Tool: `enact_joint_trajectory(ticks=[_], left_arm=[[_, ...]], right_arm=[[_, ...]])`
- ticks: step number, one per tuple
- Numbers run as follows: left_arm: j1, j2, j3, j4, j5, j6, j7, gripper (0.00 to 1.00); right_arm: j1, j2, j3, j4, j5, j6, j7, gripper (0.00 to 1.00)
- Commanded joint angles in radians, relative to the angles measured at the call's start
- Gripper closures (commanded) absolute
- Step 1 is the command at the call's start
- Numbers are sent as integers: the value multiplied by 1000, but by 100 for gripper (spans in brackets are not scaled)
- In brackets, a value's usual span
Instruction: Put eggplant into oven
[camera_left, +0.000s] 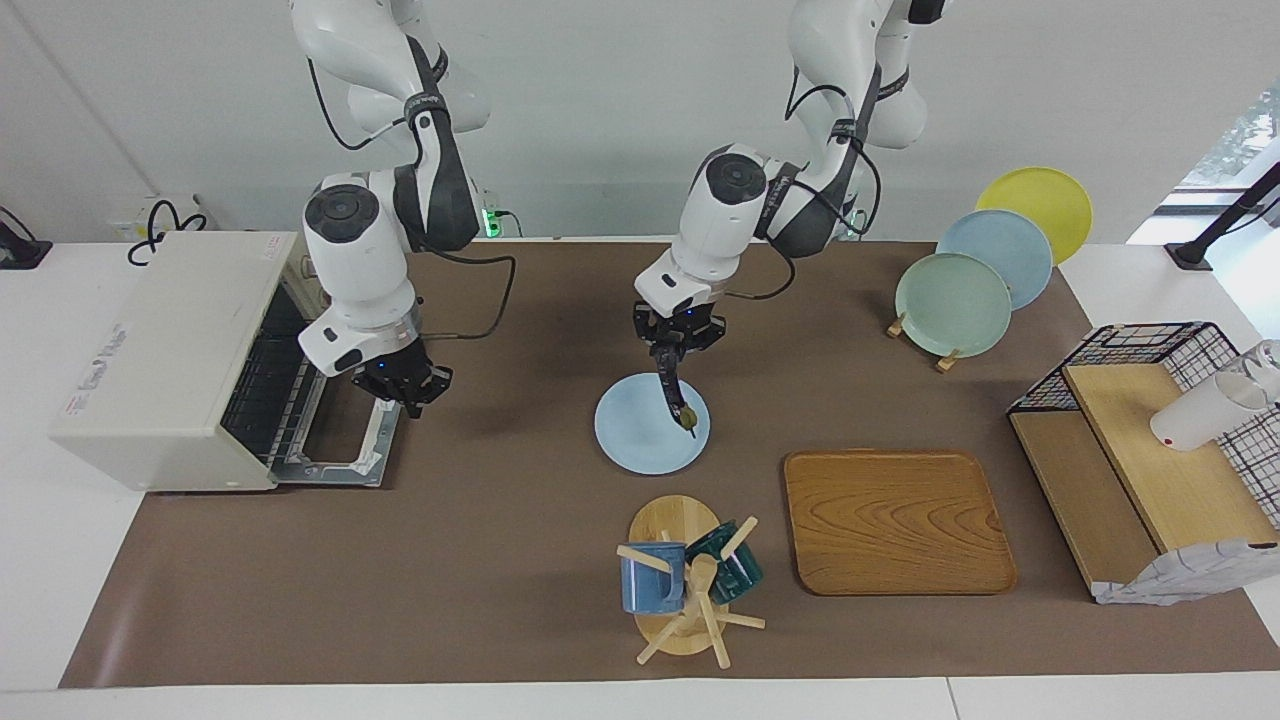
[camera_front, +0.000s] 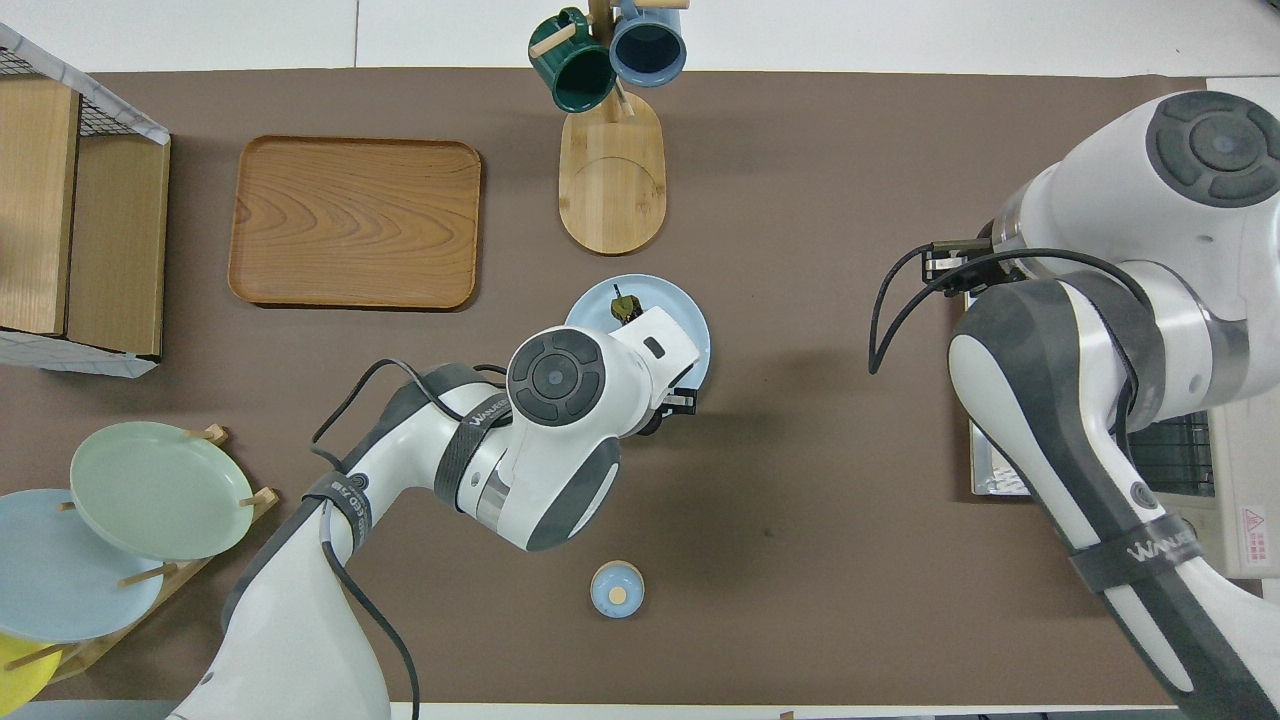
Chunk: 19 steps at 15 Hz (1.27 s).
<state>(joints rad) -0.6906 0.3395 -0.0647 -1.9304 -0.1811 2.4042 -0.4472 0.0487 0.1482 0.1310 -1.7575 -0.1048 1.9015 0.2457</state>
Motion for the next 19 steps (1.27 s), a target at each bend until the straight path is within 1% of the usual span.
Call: enact_joint_trajectory(ticks=[1,2,3,4,5,6,7,9,10,11,15,16,18,19], left_arm=[[-13,6,19,16,-14,12,2,100],[-9,6,17,16,-14,10,4,100],[-10,6,19,16,-14,9,4,61],[-10,4,19,16,-14,3,4,1],[-6,3,19,16,-14,-2,4,0],[0,-8,19,16,-14,-11,5,0],[12,-20,22,17,-14,-37,8,0],[64,-66,22,25,-12,-117,34,0],[101,-88,20,36,-14,-169,71,0],[143,-100,20,60,-14,-233,112,0],[302,-120,17,177,-15,-439,250,0],[339,-120,19,204,-15,-477,290,0],[408,-120,19,232,-15,-519,359,0],[442,-120,19,240,-15,-528,396,0]], right_arm=[[-3,8,29,32,-10,-38,18,58],[-4,7,27,26,11,-30,20,53],[-12,7,27,24,28,-29,20,44],[-13,7,27,24,34,-28,21,36],[-15,5,27,21,36,-25,21,25],[-18,5,27,19,36,-18,21,18],[-21,4,27,6,36,4,21,14],[-20,-2,27,-14,36,18,14,14],[-21,-6,27,-17,34,19,6,11],[-21,-6,27,-16,34,21,7,0],[3,-1,33,-17,34,73,18,0],[41,5,36,-14,36,123,36,0],[123,51,36,34,18,165,184,0],[178,106,33,108,10,145,252,0]])
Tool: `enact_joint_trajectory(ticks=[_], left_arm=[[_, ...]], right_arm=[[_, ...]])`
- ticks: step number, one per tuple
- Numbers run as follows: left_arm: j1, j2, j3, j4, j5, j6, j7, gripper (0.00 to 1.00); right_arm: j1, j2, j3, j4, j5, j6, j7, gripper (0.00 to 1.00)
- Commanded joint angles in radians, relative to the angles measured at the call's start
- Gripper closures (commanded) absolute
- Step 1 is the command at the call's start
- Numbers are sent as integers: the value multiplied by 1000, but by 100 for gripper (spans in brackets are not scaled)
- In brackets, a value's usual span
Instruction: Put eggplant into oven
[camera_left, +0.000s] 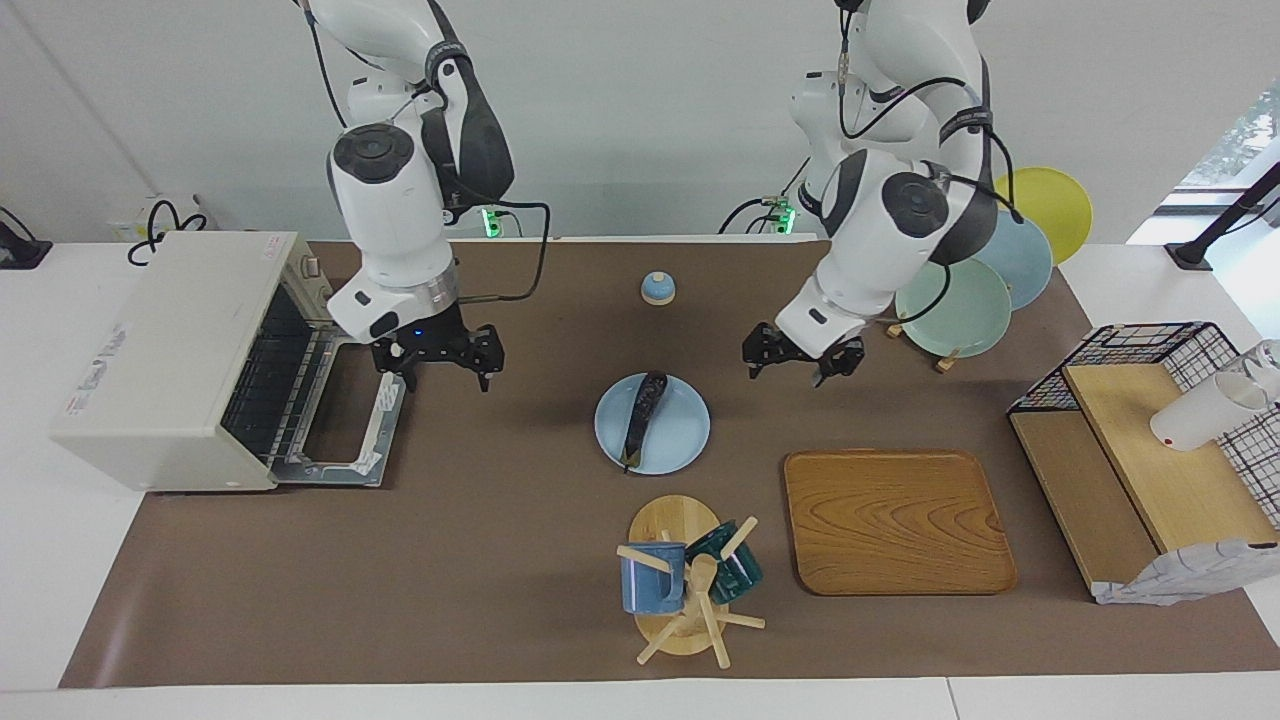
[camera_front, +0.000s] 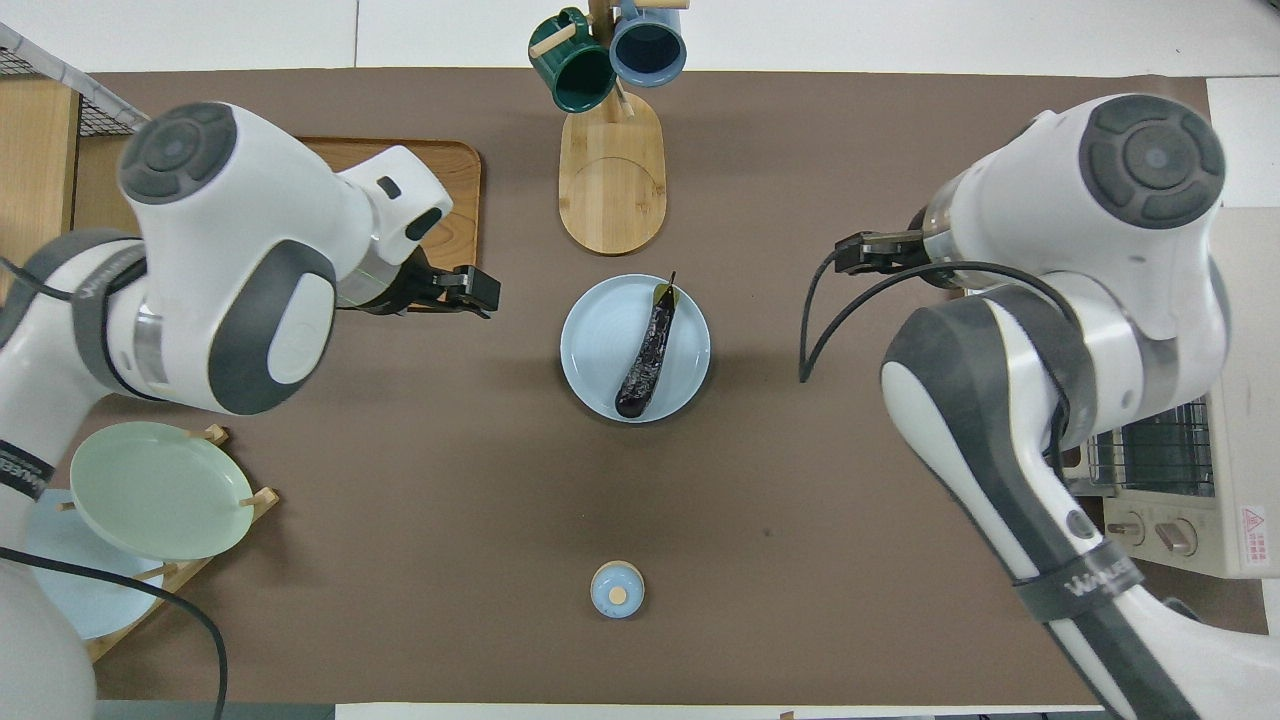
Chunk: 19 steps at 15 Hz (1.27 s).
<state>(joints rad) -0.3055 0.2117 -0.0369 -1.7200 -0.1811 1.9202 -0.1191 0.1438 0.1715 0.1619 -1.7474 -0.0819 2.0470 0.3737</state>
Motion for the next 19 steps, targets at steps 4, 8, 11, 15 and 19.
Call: enact_joint_trajectory(ticks=[4,8,11,15,19], left_arm=[[147,9,0,59,-3,-81,166,0],[218,11,5,112,20,-139,185,0],[224,6,5,166,86,-207,184,0],[230,-52,8,174,133,-271,183,0],[230,-97,22,192,179,-358,177,0]], right_arm=[[288,354,1,438,-146,-165,322,0],[371,490,5,511,-188,-26,430,0],[468,543,1,457,-238,50,490,0],[490,579,4,440,-309,56,513,0],[487,576,4,422,-309,64,513,28]])
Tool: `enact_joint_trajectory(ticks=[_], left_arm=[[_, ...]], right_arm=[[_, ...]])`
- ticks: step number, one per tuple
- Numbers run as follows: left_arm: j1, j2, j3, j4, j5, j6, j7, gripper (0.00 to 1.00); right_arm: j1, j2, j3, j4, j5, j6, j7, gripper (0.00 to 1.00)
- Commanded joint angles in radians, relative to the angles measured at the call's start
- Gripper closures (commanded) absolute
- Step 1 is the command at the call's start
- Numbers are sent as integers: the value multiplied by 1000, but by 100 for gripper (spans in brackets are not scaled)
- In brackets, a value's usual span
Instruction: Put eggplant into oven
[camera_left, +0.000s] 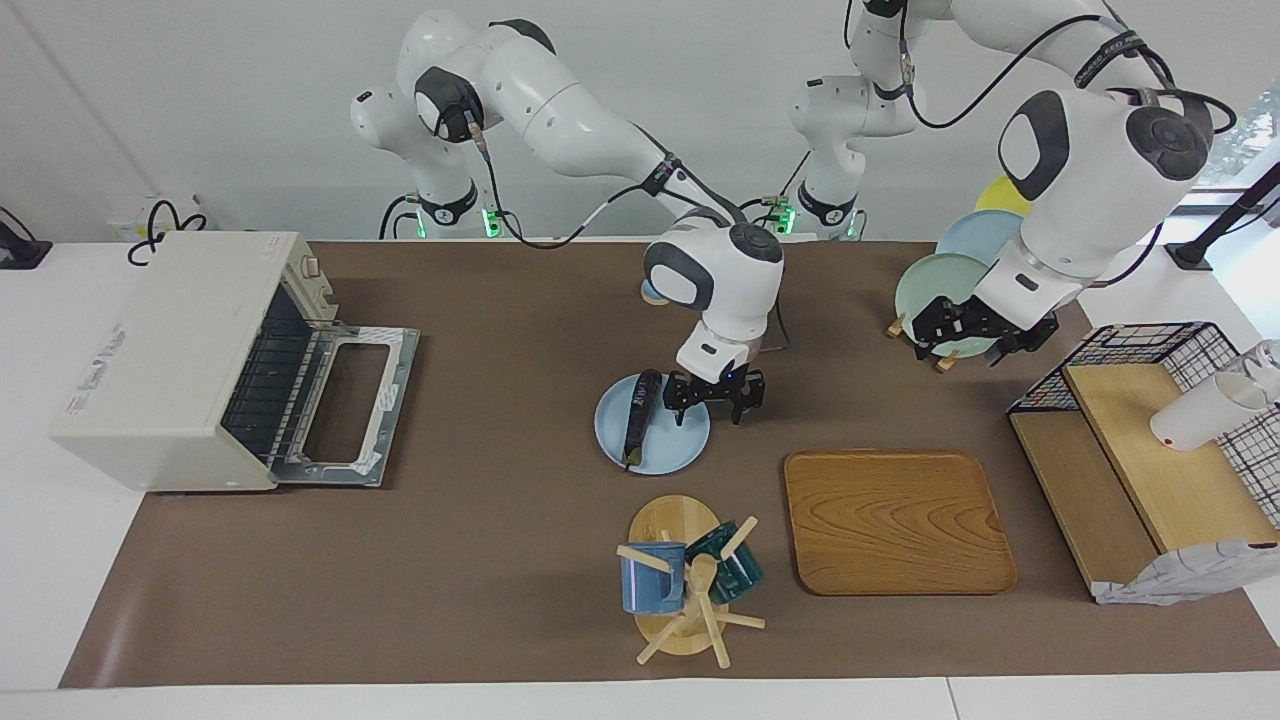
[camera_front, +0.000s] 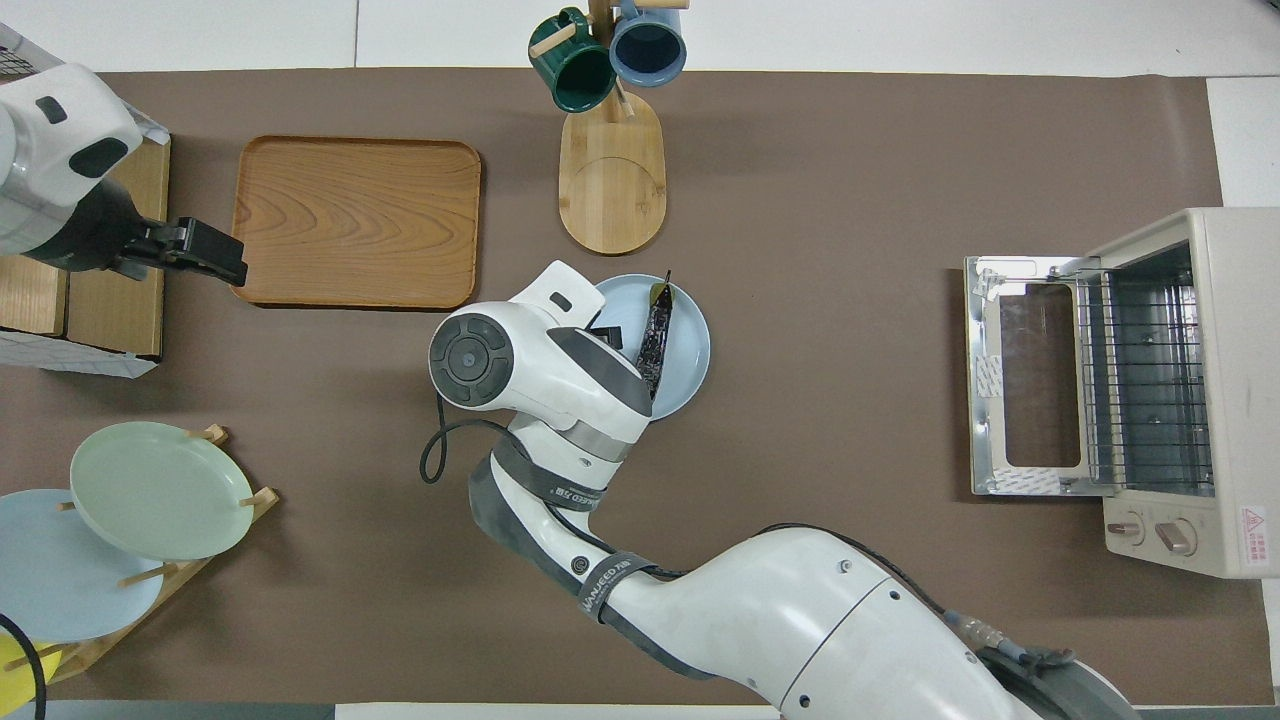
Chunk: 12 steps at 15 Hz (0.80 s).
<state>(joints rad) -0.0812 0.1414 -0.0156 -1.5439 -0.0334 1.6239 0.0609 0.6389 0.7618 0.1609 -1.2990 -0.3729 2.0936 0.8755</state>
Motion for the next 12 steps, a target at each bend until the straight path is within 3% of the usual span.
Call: enact_joint_trajectory(ticks=[1,3,6,8,12], left_arm=[[4,-26,-1,42,58,-99,-4,0],[3,-26,-3,76,81,-171,-10,0],[3,-58,-4,49,87,-183,-44,0],[3,-92,-4,-20,81,-144,-67,0],[3,-170,-4,-178,83,-13,-59,0]], right_arm=[[-8,-15,5,-28,-18,16,11,36],[-7,-15,5,-36,-18,17,14,54],[-7,-13,5,-39,-18,35,14,68],[-10,-16,5,-36,-18,20,11,100],[-1,-28,3,-25,-46,-76,5,100]])
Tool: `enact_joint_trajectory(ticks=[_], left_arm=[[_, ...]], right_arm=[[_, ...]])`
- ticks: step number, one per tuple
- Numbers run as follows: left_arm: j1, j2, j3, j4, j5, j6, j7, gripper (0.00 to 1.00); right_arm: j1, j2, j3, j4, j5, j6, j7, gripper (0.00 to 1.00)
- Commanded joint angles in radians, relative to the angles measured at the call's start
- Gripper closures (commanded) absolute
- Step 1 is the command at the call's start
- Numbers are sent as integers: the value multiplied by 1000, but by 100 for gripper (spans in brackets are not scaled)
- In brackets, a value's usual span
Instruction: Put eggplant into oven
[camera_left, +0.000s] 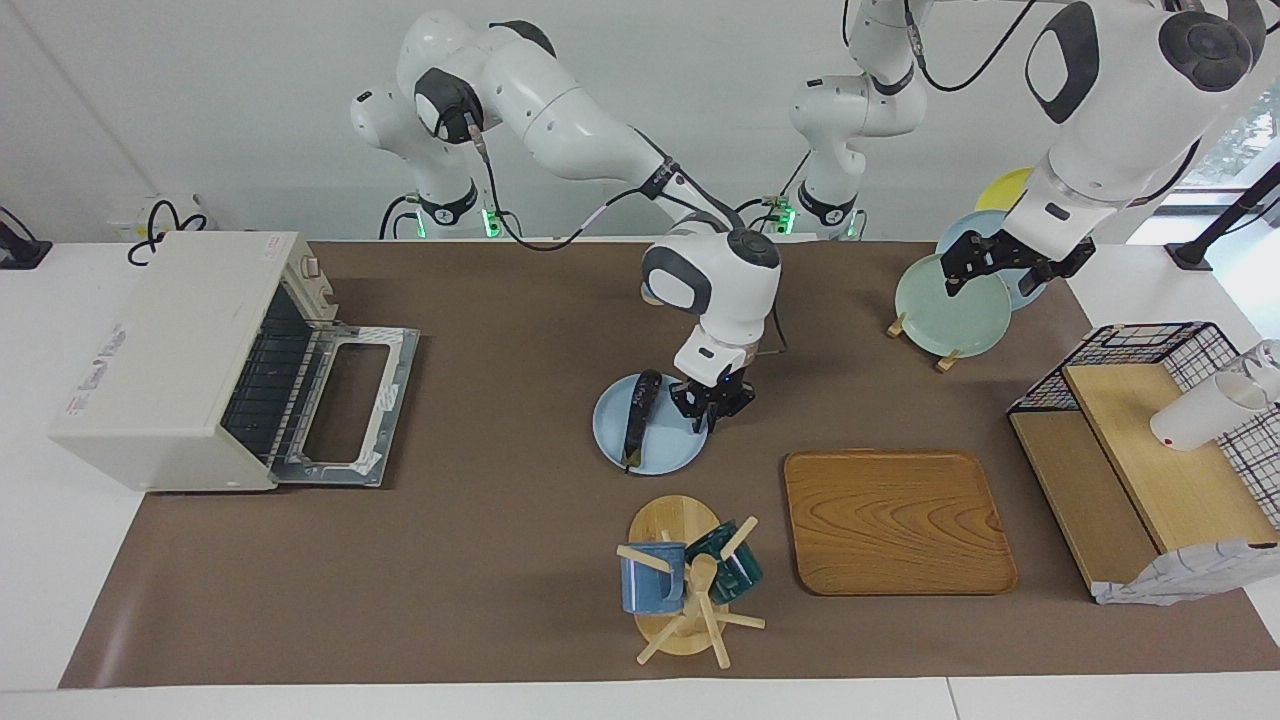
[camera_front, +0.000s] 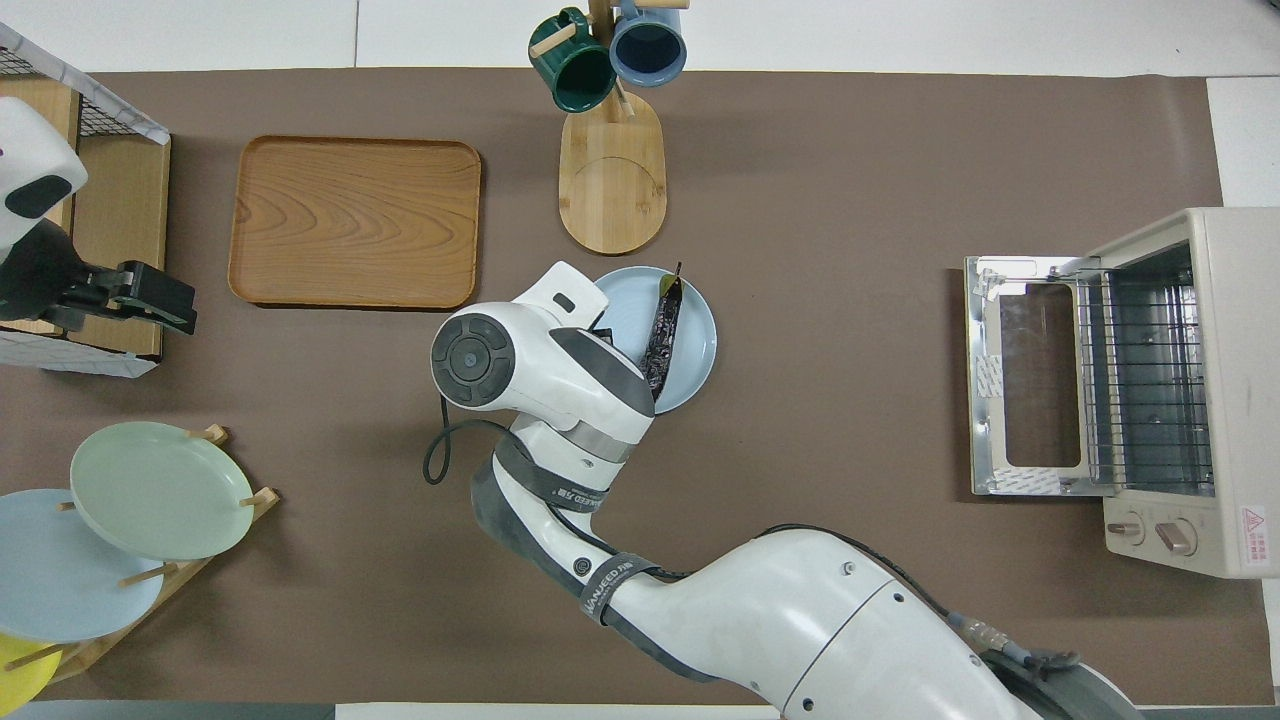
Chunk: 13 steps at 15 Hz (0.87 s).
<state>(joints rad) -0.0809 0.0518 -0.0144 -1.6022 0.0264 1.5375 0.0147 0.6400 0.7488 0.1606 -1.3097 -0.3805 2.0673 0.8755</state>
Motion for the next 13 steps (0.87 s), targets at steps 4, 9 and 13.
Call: enact_joint_trajectory(ticks=[4,9,13], left_arm=[[3,-87,-7,-85,17,105,16,0],[13,-87,-13,1,23,-48,19,0],[90,-87,-68,13,29,-56,137,0]], right_arm=[[-55,-144,5,-49,-61,-272,-91,100],[-201,-362,7,-328,-60,-251,-84,100],[-458,-609,8,-670,-49,-63,-211,100]])
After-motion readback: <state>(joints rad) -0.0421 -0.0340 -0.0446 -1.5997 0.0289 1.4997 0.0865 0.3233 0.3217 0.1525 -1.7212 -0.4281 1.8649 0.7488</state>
